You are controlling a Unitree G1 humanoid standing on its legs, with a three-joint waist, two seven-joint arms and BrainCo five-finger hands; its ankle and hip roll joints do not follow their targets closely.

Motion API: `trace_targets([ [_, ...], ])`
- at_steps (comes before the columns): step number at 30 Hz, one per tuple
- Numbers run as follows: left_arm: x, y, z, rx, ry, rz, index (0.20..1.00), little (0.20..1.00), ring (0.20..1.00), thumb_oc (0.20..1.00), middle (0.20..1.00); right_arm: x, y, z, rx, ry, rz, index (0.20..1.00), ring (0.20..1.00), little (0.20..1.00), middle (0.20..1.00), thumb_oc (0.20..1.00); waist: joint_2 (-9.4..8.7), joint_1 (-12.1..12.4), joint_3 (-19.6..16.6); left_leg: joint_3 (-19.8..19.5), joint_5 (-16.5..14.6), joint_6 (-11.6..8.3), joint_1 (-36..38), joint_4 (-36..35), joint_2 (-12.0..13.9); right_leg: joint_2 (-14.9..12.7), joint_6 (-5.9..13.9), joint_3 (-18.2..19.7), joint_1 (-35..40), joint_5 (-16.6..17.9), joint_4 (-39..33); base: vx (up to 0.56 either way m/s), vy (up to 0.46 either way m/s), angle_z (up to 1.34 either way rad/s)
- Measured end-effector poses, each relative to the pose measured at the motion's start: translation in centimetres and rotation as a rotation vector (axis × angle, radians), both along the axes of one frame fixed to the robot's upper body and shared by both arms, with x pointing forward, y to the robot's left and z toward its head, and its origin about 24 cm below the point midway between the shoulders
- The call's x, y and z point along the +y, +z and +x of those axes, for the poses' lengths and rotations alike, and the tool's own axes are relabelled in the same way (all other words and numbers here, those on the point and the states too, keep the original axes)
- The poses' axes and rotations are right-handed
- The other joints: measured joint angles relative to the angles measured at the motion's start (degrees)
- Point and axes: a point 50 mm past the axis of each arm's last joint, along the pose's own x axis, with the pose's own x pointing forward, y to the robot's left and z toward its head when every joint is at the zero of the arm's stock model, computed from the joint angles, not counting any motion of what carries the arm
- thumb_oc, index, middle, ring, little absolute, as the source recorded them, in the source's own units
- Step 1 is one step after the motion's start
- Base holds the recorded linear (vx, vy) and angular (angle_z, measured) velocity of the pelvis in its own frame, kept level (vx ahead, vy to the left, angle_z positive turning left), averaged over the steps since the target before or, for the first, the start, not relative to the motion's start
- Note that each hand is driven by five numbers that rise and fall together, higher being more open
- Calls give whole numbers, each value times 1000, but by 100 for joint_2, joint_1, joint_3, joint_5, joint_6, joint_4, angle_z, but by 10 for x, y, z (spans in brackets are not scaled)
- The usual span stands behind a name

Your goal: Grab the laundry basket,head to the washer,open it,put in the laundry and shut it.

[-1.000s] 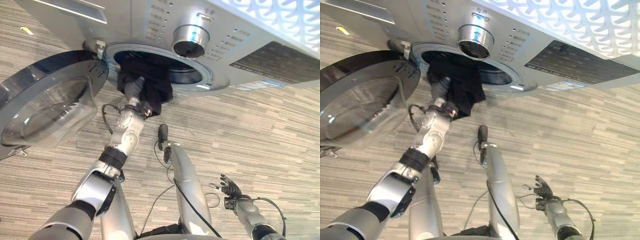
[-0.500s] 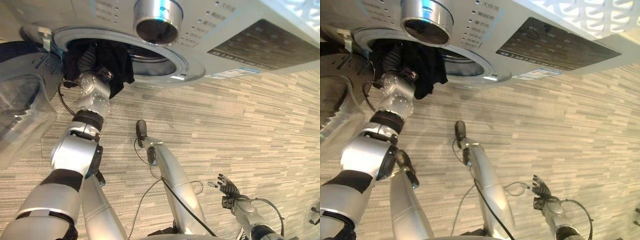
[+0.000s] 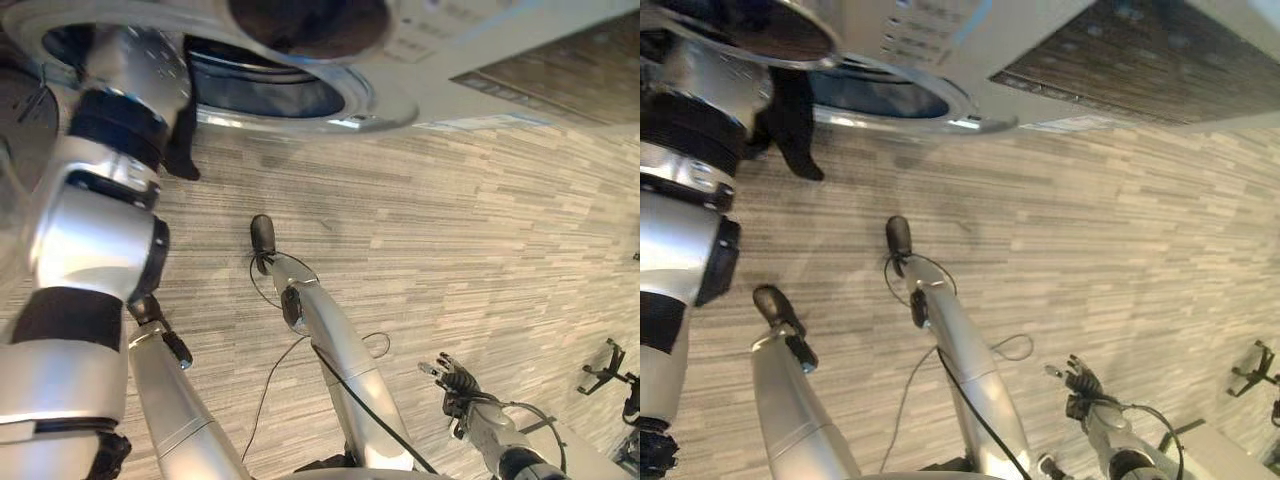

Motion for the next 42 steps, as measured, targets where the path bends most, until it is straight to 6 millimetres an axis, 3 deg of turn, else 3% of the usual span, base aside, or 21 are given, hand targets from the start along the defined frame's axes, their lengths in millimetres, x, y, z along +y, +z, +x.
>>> trace_targets([
  [6, 19, -27, 10, 205, 95, 239, 1000, 1000, 1000, 1000, 1000, -2, 2, 2, -13, 0, -5, 1000, 1000, 1000, 1000, 1000, 162, 19, -52, -43, 52, -85, -113, -87, -43, -23, 36, -9, -78, -2, -79, -11, 0, 1],
  [9, 28, -53, 15, 364, 175, 565, 1000, 1000, 1000, 1000, 1000, -9, 5, -3, -22, 6, -21, 1000, 1000, 1000, 1000, 1000, 411, 78, -183, -75, 84, -79, -269, -147, -50, -14, 36, -27, -196, 67, -248, -60, 1, 2],
  [12, 18, -72, 20, 472, 237, 921, 1000, 1000, 1000, 1000, 1000, -6, 5, -3, -25, 44, -11, 1000, 1000, 1000, 1000, 1000, 452, 102, -202, -108, 112, -102, -329, -164, -48, 3, 28, -46, -209, 122, -299, -30, 0, -2],
  [16, 0, -77, 24, 508, 275, 1137, 1000, 1000, 1000, 1000, 1000, -1, 7, 0, -36, 84, -3, 1000, 1000, 1000, 1000, 1000, 447, 50, -205, -98, 111, -86, -359, -175, -103, -57, 32, -47, -214, 179, -339, -46, 13, 4],
  [18, -6, -69, 24, 492, 318, 1179, 1000, 1000, 1000, 1000, 1000, 8, 7, 2, -40, 139, 3, 1000, 1000, 1000, 1000, 1000, 424, -39, -220, -79, 183, -50, -353, -320, -176, -101, 60, -29, -213, 221, -442, -43, -2, 13],
  [21, -1, -63, 21, 438, 356, 1114, 1000, 1000, 1000, 1000, 1000, 23, 2, -1, -32, 202, 18, 1000, 1000, 1000, 1000, 1000, 375, -95, -252, 3, 213, -42, -224, -421, -205, -143, 70, -5, -123, 264, -522, -45, -2, 1],
  [25, 5, -90, 23, 484, 365, 1111, 1000, 1000, 1000, 1000, 1000, 25, 0, -4, -21, 217, 14, 1000, 1000, 1000, 1000, 1000, 375, -117, -252, 55, 278, -11, 179, -693, -256, -187, 98, 21, 187, 246, -631, -29, 5, 8],
  [26, -9, -103, 25, 456, 332, 1094, 1000, 1000, 1000, 1000, 1000, 25, 0, -4, -29, 218, 6, 1000, 1000, 1000, 1000, 1000, 375, -95, -251, 90, 436, -2, 415, -1008, -380, -292, 129, 37, 305, 222, -668, -47, 10, 31],
  [29, -30, -113, 25, 390, 234, 961, 1000, 1000, 1000, 1000, 1000, 25, 2, -2, -48, 233, -11, 1000, 1000, 1000, 1000, 1000, 366, -5, -254, 189, 713, 27, 704, -1584, -506, -401, 173, 61, 441, 261, -881, -36, 12, 26],
  [30, -39, -115, 26, 389, 196, 915, 1000, 1000, 1000, 1000, 1000, 25, 3, 0, -59, 233, -13, 1000, 1000, 1000, 1000, 1000, 355, -26, -248, 225, 950, 35, 952, -2059, -591, -454, 180, 67, 567, 350, -1094, -31, -5, 22],
  [31, -36, -113, 26, 386, 205, 900, 1000, 1000, 1000, 1000, 1000, 25, 4, 1, -61, 233, -14, 1000, 1000, 1000, 1000, 1000, 350, -26, -246, 239, 1021, 35, 1036, -2200, -605, -455, 194, 72, 613, 382, -1170, -20, -10, 12],
  [34, -35, -93, 24, 320, 142, 643, 1000, 1000, 1000, 1000, 1000, 23, 9, 10, -92, 226, -30, 1000, 1000, 1000, 1000, 1000, 316, -62, -228, 365, 1253, 39, 1465, -2758, -598, -420, 185, 118, 880, 515, -1476, -2, -30, -6],
  [37, -36, -79, 22, 282, 154, 666, 1000, 1000, 1000, 1000, 1000, 20, 11, 11, -100, 214, -41, 1000, 1000, 1000, 1000, 1000, 318, -53, -226, 348, 1329, 20, 1613, -2959, -578, -399, 205, 85, 964, 499, -1506, 0, 0, 0],
  [39, -33, -89, 23, 301, 165, 704, 1000, 1000, 1000, 1000, 1000, 19, 11, 12, -103, 211, -46, 1000, 1000, 1000, 1000, 1000, 348, 7, -206, 345, 1418, 31, 1747, -3160, -594, -433, 225, 55, 1015, 484, -1506, 28, -9, 8],
  [42, -41, -130, 23, 338, 112, 738, 1000, 1000, 1000, 1000, 1000, 17, 10, 9, -92, 213, -63, 1000, 1000, 1000, 1000, 1000, 519, 214, -59, 317, 1711, 39, 2256, -3768, -631, -487, 210, -25, 1307, 385, -1497, -4, -36, 14],
])
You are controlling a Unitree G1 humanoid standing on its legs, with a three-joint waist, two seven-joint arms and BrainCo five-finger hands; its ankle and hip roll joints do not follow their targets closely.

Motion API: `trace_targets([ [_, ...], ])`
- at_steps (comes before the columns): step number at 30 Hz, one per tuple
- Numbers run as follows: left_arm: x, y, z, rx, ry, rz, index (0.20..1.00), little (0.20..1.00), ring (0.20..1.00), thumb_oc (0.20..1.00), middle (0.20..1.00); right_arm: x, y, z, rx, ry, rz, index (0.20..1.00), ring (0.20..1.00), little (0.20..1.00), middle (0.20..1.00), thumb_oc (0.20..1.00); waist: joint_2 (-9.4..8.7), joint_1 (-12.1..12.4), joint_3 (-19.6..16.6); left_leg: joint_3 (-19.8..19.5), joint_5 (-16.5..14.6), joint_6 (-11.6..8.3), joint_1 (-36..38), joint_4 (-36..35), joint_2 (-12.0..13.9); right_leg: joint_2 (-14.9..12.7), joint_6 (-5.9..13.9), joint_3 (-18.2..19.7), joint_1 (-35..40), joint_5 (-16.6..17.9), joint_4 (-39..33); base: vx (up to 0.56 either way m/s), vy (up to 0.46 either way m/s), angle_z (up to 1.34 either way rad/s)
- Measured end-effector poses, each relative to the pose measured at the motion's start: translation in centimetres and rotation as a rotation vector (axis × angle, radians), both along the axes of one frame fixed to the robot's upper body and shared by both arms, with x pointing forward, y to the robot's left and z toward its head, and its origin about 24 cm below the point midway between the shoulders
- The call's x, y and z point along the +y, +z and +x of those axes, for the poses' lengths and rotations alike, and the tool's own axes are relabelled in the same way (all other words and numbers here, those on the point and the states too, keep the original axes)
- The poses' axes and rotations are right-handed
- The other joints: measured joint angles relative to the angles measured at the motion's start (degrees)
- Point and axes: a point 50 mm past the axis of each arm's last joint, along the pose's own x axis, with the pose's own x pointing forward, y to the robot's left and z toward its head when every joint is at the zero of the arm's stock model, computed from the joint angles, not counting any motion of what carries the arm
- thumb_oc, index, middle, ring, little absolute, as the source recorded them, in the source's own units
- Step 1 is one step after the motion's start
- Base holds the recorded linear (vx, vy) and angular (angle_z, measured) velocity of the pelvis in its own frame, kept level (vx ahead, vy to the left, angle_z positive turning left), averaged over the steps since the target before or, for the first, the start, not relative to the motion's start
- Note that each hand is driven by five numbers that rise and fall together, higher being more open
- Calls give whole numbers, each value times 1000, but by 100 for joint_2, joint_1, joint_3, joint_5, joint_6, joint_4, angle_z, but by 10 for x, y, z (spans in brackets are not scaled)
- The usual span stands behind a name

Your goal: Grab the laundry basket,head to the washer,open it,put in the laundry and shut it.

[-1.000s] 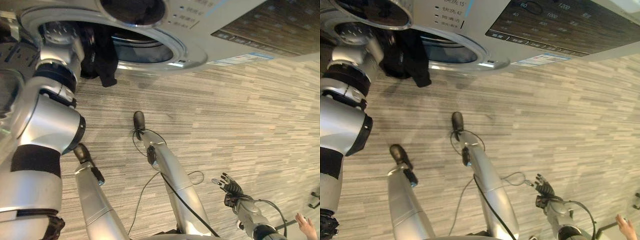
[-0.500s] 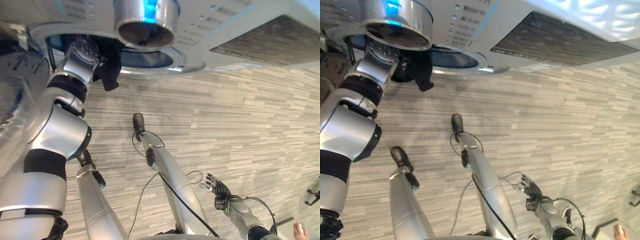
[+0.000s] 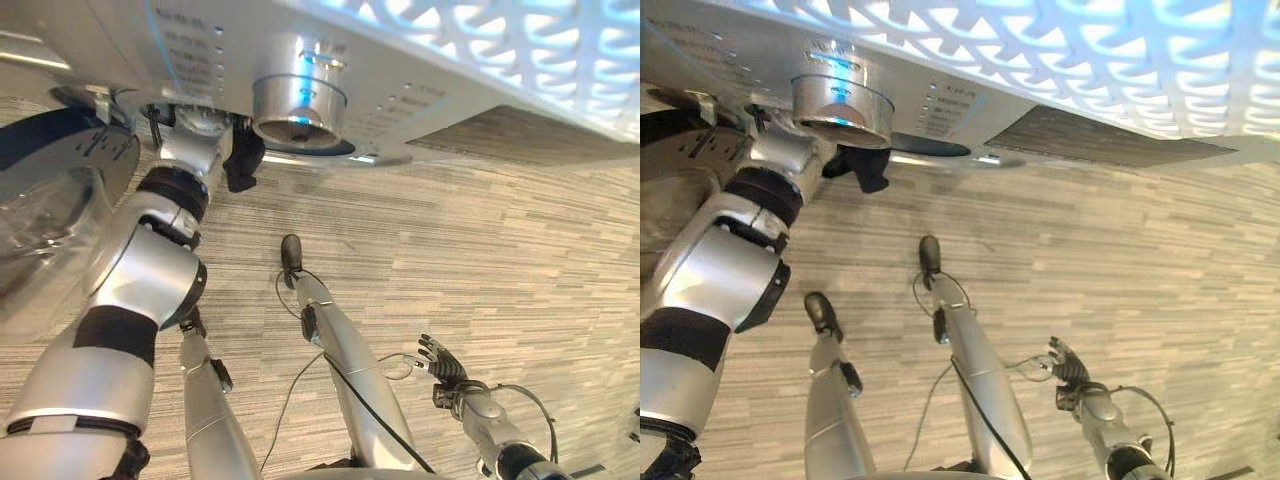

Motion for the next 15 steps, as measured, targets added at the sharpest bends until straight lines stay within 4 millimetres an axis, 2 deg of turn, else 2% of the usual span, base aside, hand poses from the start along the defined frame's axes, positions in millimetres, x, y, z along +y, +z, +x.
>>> trace_targets([
  [2, -12, -24, -4, 14, -54, -51, 1000, 1000, 1000, 1000, 1000, -3, 0, -1, 0, -26, -8, 1000, 1000, 1000, 1000, 1000, 149, 157, 98, -73, 111, 6, 227, -219, -2, -32, 28, -91, 168, -83, 46, -71, -19, 24],
  [3, -17, -43, -9, 37, -77, -80, 1000, 1000, 1000, 1000, 1000, -6, 0, -1, 1, -38, -10, 1000, 1000, 1000, 1000, 1000, 264, 218, 167, -147, 213, 59, 303, -306, -52, -111, -1, -187, 228, -169, 151, -4, -25, 41],
  [6, -5, -110, -37, 108, -104, -196, 1000, 1000, 1000, 1000, 1000, -10, 1, 0, -12, -74, -7, 1000, 1000, 1000, 1000, 1000, 381, 462, 237, -302, 289, 130, 426, -387, -130, -262, -15, -332, 233, -479, 600, -26, 0, 39],
  [9, 5, -149, -58, 179, -99, -261, 1000, 1000, 1000, 1000, 1000, -20, 2, -1, -18, -136, -21, 1000, 1000, 1000, 1000, 1000, 424, 590, 283, -450, 301, 153, 377, -362, -194, -395, -4, -442, 174, -674, 862, -42, 27, 33],
  [11, 10, -158, -70, 182, -114, -289, 1000, 1000, 1000, 1000, 1000, -25, 4, -1, -24, -170, -23, 1000, 1000, 1000, 1000, 1000, 392, 688, 354, -465, 288, 169, 304, -298, -246, -460, 2, -445, 114, -707, 947, -6, 53, 14],
  [12, 10, -154, -78, 143, -138, -320, 1000, 1000, 1000, 1000, 1000, -28, 3, -3, -23, -187, -24, 1000, 1000, 1000, 1000, 1000, 393, 678, 362, -480, 236, 239, 168, -158, -290, -496, 15, -442, 43, -720, 969, -11, 65, 10],
  [15, 1, -166, -88, 173, -225, -489, 1000, 1000, 1000, 1000, 1000, -34, 2, -7, -7, -208, -40, 1000, 1000, 1000, 1000, 1000, 361, 681, 479, -482, 95, 433, -154, 309, -387, -571, 7, -423, -41, -668, 982, -71, 112, 10],
])
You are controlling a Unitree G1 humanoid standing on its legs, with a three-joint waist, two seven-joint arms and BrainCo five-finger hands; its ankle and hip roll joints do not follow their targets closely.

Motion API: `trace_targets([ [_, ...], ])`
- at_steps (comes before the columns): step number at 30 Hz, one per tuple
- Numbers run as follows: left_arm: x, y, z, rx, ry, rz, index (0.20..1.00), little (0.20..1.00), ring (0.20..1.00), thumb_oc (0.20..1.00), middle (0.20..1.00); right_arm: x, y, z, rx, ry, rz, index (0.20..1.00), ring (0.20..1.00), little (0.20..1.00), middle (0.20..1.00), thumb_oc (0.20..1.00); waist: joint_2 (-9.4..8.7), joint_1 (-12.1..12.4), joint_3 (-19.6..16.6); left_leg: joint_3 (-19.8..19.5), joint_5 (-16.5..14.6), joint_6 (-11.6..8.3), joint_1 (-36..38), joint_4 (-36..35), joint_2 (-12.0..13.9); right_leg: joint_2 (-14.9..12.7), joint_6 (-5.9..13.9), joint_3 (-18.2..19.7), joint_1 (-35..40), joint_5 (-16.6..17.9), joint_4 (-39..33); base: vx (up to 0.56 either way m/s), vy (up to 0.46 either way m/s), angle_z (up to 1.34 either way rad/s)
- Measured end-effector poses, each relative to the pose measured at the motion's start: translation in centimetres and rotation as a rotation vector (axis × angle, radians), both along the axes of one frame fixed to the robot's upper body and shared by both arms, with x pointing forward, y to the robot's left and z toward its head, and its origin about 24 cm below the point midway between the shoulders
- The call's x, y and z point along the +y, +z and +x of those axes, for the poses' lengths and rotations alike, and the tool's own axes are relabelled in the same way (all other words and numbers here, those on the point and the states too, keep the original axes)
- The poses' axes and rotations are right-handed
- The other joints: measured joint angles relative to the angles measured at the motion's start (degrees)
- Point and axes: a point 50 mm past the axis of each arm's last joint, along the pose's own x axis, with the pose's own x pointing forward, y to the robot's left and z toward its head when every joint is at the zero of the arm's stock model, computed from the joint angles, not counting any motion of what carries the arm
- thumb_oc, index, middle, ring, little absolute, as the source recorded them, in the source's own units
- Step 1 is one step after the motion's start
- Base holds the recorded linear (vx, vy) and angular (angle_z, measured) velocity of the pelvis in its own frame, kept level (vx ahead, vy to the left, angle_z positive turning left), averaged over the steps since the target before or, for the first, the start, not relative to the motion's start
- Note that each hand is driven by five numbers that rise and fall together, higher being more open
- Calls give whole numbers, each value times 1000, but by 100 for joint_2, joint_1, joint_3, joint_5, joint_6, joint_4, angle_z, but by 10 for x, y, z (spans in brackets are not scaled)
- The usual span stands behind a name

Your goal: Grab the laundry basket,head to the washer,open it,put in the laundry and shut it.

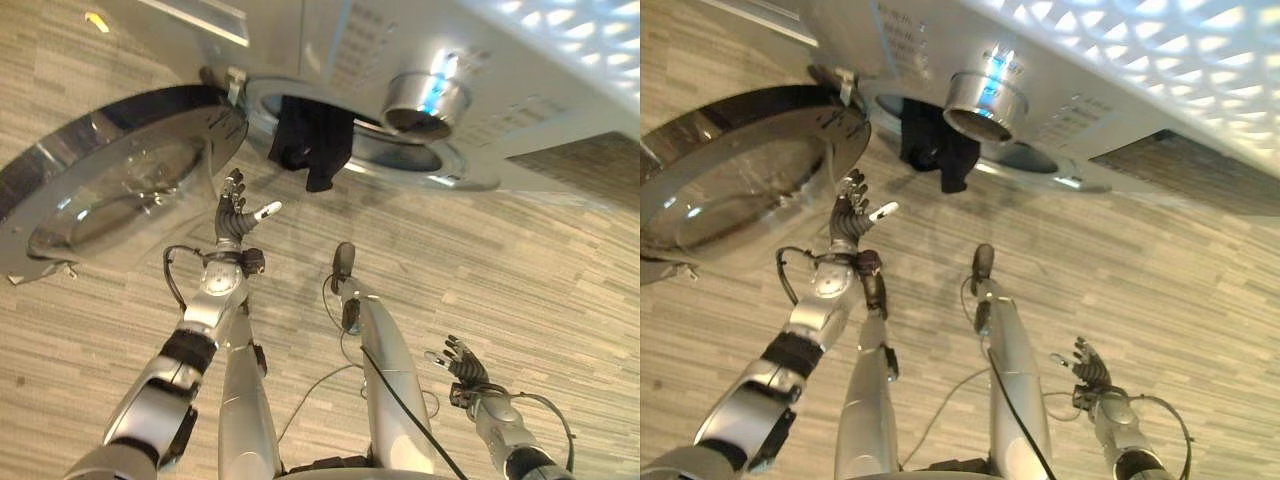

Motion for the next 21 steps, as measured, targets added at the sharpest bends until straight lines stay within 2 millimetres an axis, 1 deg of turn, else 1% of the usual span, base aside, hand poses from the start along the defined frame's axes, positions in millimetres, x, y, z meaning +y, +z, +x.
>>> trace_targets([
  [1, -5, -3, -5, 12, -59, -3, 1000, 1000, 1000, 1000, 1000, -1, 1, 1, -4, 3, -7, 1000, 1000, 1000, 1000, 1000, -14, -8, 12, 5, -104, 66, -159, 208, -30, -8, 6, 21, -68, 28, 5, -62, 138, 1],
  [3, -16, 3, -13, -26, -174, -7, 1000, 1000, 1000, 1000, 1000, -6, 7, 4, -24, 9, -24, 1000, 1000, 1000, 1000, 1000, -72, -8, 136, 27, -306, 13, -351, 604, -33, -4, -25, 94, -135, 116, 23, -55, 151, -15],
  [5, -23, -1, -13, -13, -219, -64, 1000, 1000, 1000, 1000, 1000, -14, 14, 6, -43, 29, -58, 1000, 1000, 1000, 1000, 1000, -86, -31, 284, 47, -589, 11, -612, 1181, -56, -1, 10, 166, -193, 173, 84, -43, 175, -22],
  [6, -24, -12, -9, 43, -203, -89, 1000, 1000, 1000, 1000, 1000, -18, 15, 6, -49, 12, -59, 1000, 1000, 1000, 1000, 1000, -135, -46, 374, 56, -833, 37, -780, 1620, -63, 3, 49, 242, -228, 193, 133, -28, 136, -23],
  [7, -26, -17, -7, 67, -197, -101, 1000, 1000, 1000, 1000, 1000, -19, 16, 6, -51, 6, -61, 1000, 1000, 1000, 1000, 1000, -164, -85, 384, 76, -912, 49, -888, 1806, -70, 4, 70, 285, -286, 205, 176, -28, 127, -23],
  [8, -24, -21, -3, 90, -179, -90, 1000, 1000, 1000, 1000, 1000, -21, 15, 5, -47, -3, -62, 1000, 1000, 1000, 1000, 1000, -193, -112, 403, 98, -1029, 47, -1032, 2054, -90, 11, 108, 336, -373, 192, 254, -7, 75, -17],
  [9, -23, -21, 0, 99, -173, -80, 1000, 1000, 1000, 1000, 1000, -21, 15, 4, -41, -4, -62, 1000, 1000, 1000, 1000, 1000, -243, -135, 432, 133, -1084, -5, -1123, 2182, -99, 8, 161, 397, -446, 205, 279, -5, 104, -16],
  [10, -25, -20, 2, 99, -173, -75, 1000, 1000, 1000, 1000, 1000, -21, 14, 3, -36, -4, -61, 1000, 1000, 1000, 1000, 1000, -278, -155, 449, 169, -1109, -6, -1202, 2336, -113, 5, 185, 445, -497, 236, 308, 2, 65, -20],
  [12, -23, -24, 9, 130, -144, -57, 1000, 1000, 1000, 1000, 1000, -20, 11, -1, -16, -8, -55, 1000, 1000, 1000, 1000, 1000, -292, -179, 457, 174, -1389, 25, -1485, 2941, -90, 20, 216, 503, -642, 213, 549, 15, 68, -23],
  [13, -21, -25, 12, 141, -130, -49, 1000, 1000, 1000, 1000, 1000, -17, 9, -2, -9, -1, -49, 1000, 1000, 1000, 1000, 1000, -330, -196, 474, 199, -1507, 24, -1587, 3239, -82, 33, 277, 578, -728, 165, 706, 23, 81, -23],
  [14, -20, -28, 14, 159, -115, -42, 1000, 1000, 1000, 1000, 1000, -16, 8, -3, -2, 10, -48, 1000, 1000, 1000, 1000, 1000, -331, -210, 473, 191, -1661, 30, -1724, 3567, -45, 50, 284, 605, -816, 121, 909, 20, 50, -32],
  [15, -16, -33, 20, 203, -78, -34, 1000, 1000, 1000, 1000, 1000, -14, 7, -3, 5, 23, -44, 1000, 1000, 1000, 1000, 1000, -343, -229, 467, 167, -1947, 92, -1978, 4092, 15, 87, 298, 660, -1021, -30, 1250, 38, 34, -31],
  [16, -12, -30, 26, 212, -51, -34, 1000, 1000, 1000, 1000, 1000, -13, 6, -3, 8, 28, -43, 1000, 1000, 1000, 1000, 1000, -380, -282, 472, 182, -2091, 104, -2224, 4449, 24, 96, 322, 750, -1281, -108, 1543, 43, 34, -32],
  [17, -5, -21, 34, 203, -17, -43, 1000, 1000, 1000, 1000, 1000, -11, 5, -3, 20, 44, -44, 1000, 1000, 1000, 1000, 1000, -398, -336, 474, 163, -2197, 141, -2496, 4807, 43, 113, 316, 779, -1536, -155, 1833, 37, 25, -21],
  [18, 3, -18, 39, 222, 21, -62, 1000, 1000, 1000, 1000, 1000, -8, 4, -3, 32, 63, -46, 1000, 1000, 1000, 1000, 1000, -428, -375, 482, 117, -2328, 106, -2692, 5121, 65, 120, 316, 798, -1729, -234, 2093, 37, 35, -18],
  [19, 9, -13, 46, 235, 58, -80, 1000, 1000, 1000, 1000, 1000, -6, 4, -2, 36, 78, -47, 1000, 1000, 1000, 1000, 1000, -448, -407, 490, 79, -2426, 115, -2874, 5357, 82, 125, 268, 801, -1903, -309, 2289, 38, 23, -17],
  [20, 20, 5, 54, 204, 95, -113, 1000, 1000, 1000, 1000, 1000, -1, 6, 5, 20, 91, -37, 1000, 1000, 1000, 1000, 1000, -536, -463, 519, 76, -2441, 90, -3056, 5453, 100, 163, 289, 834, -2102, -296, 2337, 77, 20, -18],
  [21, 28, 13, 58, 192, 124, -143, 1000, 1000, 1000, 1000, 1000, 3, 7, 10, 13, 108, -37, 1000, 1000, 1000, 1000, 1000, -585, -480, 542, 75, -2431, 72, -3095, 5470, 133, 211, 278, 835, -2133, -252, 2307, 67, -15, -26],
])
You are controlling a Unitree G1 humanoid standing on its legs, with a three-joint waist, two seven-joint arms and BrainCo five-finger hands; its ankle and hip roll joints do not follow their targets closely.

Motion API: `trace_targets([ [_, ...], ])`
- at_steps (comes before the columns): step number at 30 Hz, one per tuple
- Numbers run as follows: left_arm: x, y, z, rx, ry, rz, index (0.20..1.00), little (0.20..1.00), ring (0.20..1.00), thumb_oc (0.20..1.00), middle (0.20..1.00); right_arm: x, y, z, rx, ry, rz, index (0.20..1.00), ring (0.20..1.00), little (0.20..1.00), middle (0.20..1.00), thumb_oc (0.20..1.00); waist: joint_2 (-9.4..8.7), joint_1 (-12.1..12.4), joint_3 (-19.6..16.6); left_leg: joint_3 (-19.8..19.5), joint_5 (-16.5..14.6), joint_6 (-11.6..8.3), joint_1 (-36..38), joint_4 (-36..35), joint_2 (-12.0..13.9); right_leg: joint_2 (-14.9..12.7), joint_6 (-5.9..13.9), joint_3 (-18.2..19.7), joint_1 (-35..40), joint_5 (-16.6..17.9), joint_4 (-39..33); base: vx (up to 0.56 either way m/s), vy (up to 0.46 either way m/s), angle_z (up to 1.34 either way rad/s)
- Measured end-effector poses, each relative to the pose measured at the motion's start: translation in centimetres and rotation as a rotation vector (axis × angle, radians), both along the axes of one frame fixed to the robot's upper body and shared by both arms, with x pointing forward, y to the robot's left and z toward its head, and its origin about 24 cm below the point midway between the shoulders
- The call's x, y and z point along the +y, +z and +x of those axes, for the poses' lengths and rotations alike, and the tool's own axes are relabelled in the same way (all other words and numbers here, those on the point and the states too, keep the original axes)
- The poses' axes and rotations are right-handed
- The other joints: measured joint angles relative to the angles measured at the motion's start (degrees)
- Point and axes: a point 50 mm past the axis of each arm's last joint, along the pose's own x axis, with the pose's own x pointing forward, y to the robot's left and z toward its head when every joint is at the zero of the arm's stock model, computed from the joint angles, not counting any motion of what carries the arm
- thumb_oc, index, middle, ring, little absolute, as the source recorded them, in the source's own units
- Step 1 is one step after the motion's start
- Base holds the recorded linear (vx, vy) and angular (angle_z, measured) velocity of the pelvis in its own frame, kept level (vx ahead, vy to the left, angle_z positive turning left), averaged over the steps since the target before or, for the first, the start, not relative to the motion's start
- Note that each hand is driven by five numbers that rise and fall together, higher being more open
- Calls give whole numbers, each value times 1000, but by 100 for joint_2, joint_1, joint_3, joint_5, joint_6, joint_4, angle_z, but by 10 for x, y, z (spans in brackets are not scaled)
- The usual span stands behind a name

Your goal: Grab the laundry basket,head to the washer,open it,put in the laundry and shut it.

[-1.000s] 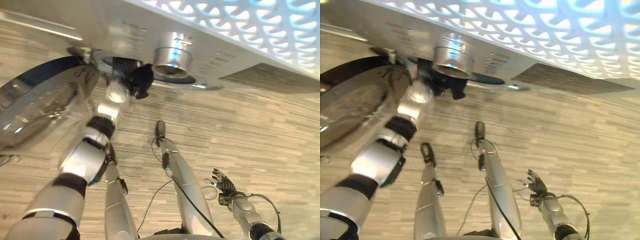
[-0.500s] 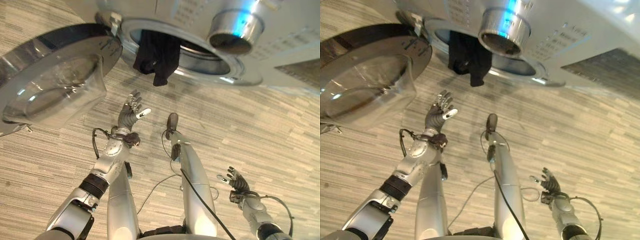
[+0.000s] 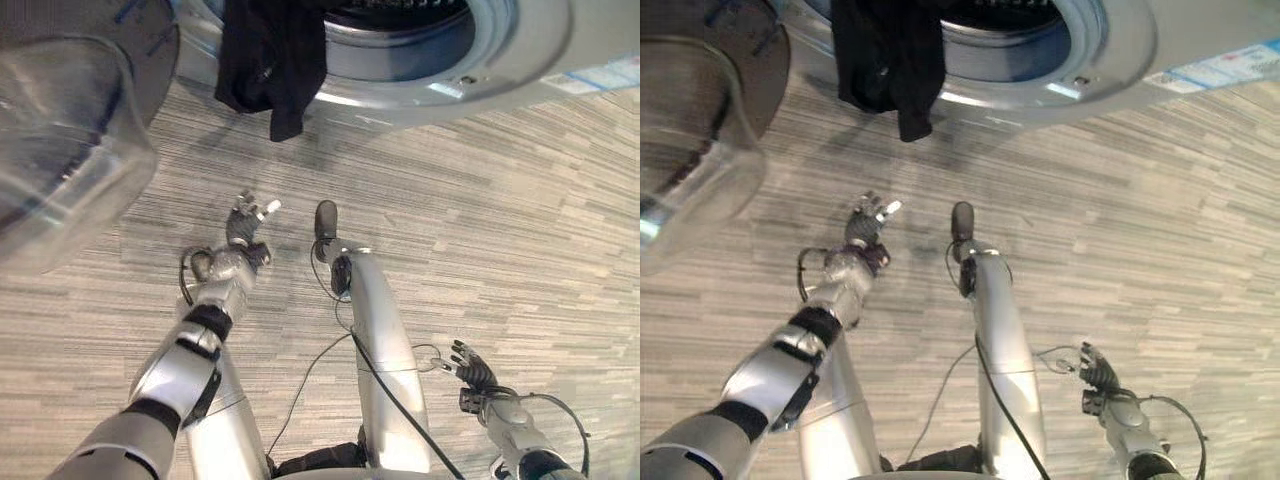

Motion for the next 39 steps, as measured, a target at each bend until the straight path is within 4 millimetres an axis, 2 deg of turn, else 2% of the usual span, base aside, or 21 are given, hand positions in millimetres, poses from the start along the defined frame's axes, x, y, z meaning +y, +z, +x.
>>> trace_targets([
  [1, 8, 6, 5, 19, 48, -26, 1000, 1000, 1000, 1000, 1000, 3, 2, 5, -9, 16, -1, 1000, 1000, 1000, 1000, 1000, -46, 0, 9, -1, -19, -17, -16, 57, 78, 62, -9, -17, -3, 29, -12, 73, -29, -32],
  [2, 26, 20, 11, 29, 161, -158, 1000, 1000, 1000, 1000, 1000, 6, 8, 16, -45, 13, 18, 1000, 1000, 1000, 1000, 1000, -74, -66, -8, -40, -27, -31, -61, 31, 160, 142, -3, -66, -10, 32, -124, 51, -33, -34],
  [3, 35, 30, 13, 15, 192, -193, 1000, 1000, 1000, 1000, 1000, 7, 12, 20, -66, 19, 23, 1000, 1000, 1000, 1000, 1000, -91, -80, -20, -61, -20, -33, -92, -7, 206, 191, 19, -95, -20, 58, -219, 36, -19, -30],
  [6, 58, 57, 14, -60, 246, -238, 1000, 1000, 1000, 1000, 1000, 8, 13, 20, -74, 11, 32, 1000, 1000, 1000, 1000, 1000, -157, -221, -62, -33, -13, -91, -97, -120, 303, 272, -61, -127, -60, 187, -351, 46, -35, -13],
  [8, 73, 65, 12, -71, 301, -265, 1000, 1000, 1000, 1000, 1000, 10, 12, 19, -68, 23, 27, 1000, 1000, 1000, 1000, 1000, -214, -277, -123, -45, -4, -145, -122, -165, 386, 329, -80, -167, -80, 221, -439, 48, -35, -15],
  [11, 83, 79, 13, -83, 331, -278, 1000, 1000, 1000, 1000, 1000, 10, 12, 18, -69, 24, 27, 1000, 1000, 1000, 1000, 1000, -259, -313, -191, -55, -44, -219, -186, -179, 483, 415, -167, -222, -151, 230, -468, 45, -52, -12],
  [13, 83, 95, 15, -113, 338, -278, 1000, 1000, 1000, 1000, 1000, 12, 14, 20, -82, 31, 32, 1000, 1000, 1000, 1000, 1000, -276, -309, -209, -77, -46, -226, -232, -200, 513, 447, -216, -249, -188, 257, -491, 43, -59, -6],
  [14, 90, 109, 15, -134, 354, -272, 1000, 1000, 1000, 1000, 1000, 14, 15, 21, -90, 37, 36, 1000, 1000, 1000, 1000, 1000, -297, -326, -243, -78, -43, -264, -238, -258, 549, 490, -221, -255, -202, 253, -557, 53, -68, -11],
  [15, 97, 120, 13, -150, 373, -253, 1000, 1000, 1000, 1000, 1000, 14, 14, 20, -88, 36, 39, 1000, 1000, 1000, 1000, 1000, -287, -365, -497, -66, -30, -289, -414, -304, 596, 501, -242, -263, -364, 280, -632, 41, -55, -11],
  [16, 104, 131, 11, -172, 390, -243, 1000, 1000, 1000, 1000, 1000, 14, 14, 19, -84, 35, 39, 1000, 1000, 1000, 1000, 1000, -290, -384, -540, -63, -32, -304, -426, -312, 627, 561, -248, -265, -385, 278, -644, 58, -75, -12],
  [22, 123, 172, 3, -231, 475, -195, 1000, 1000, 1000, 1000, 1000, 14, 9, 11, -69, 14, 56, 1000, 1000, 1000, 1000, 1000, -274, -435, -705, -110, -62, -380, -532, -367, 771, 691, -294, -332, -434, 314, -818, 51, -62, -9],
  [27, 136, 188, -5, -245, 528, -119, 1000, 1000, 1000, 1000, 1000, 13, 7, 4, -68, -5, 73, 1000, 1000, 1000, 1000, 1000, -273, -435, -706, -219, -55, -447, -750, -370, 844, 763, -352, -413, -606, 336, -834, 40, -51, -4],
  [34, 130, 203, -4, -258, 538, -93, 1000, 1000, 1000, 1000, 1000, 15, 6, 3, -77, -47, 105, 1000, 1000, 1000, 1000, 1000, -271, -383, -704, -216, -25, -501, -784, -441, 862, 761, -398, -421, -661, 336, -857, 4, -4, 0],
  [35, 130, 203, -4, -261, 536, -91, 689, 689, 689, 689, 689, 15, 6, 3, -78, -49, 105, 1000, 1000, 1000, 1000, 1000, -270, -377, -704, -213, -25, -501, -788, -436, 865, 761, -399, -418, -666, 337, -861, 0, 0, 0],
  [36, 129, 204, -4, -263, 535, -89, 573, 573, 573, 573, 573, 15, 6, 3, -78, -50, 105, 1000, 1000, 1000, 1000, 1000, -270, -375, -704, -202, -25, -502, -788, -437, 865, 763, -399, -412, -676, 337, -862, 0, 0, 0],
  [37, 128, 205, -3, -268, 530, -89, 200, 200, 200, 200, 200, 14, 6, 3, -78, -51, 105, 1000, 1000, 1000, 1000, 1000, -270, -360, -704, -194, -20, -509, -789, -450, 865, 764, -399, -406, -685, 337, -869, 0, 0, 0],
  [39, 124, 208, -2, -278, 520, -121, 200, 200, 200, 200, 200, 14, 5, 1, -75, -54, 106, 1000, 1000, 1000, 1000, 1000, -268, -295, -703, -175, 0, -542, -800, -495, 862, 764, -400, -393, -726, 337, -884, 0, 0, 0],
])
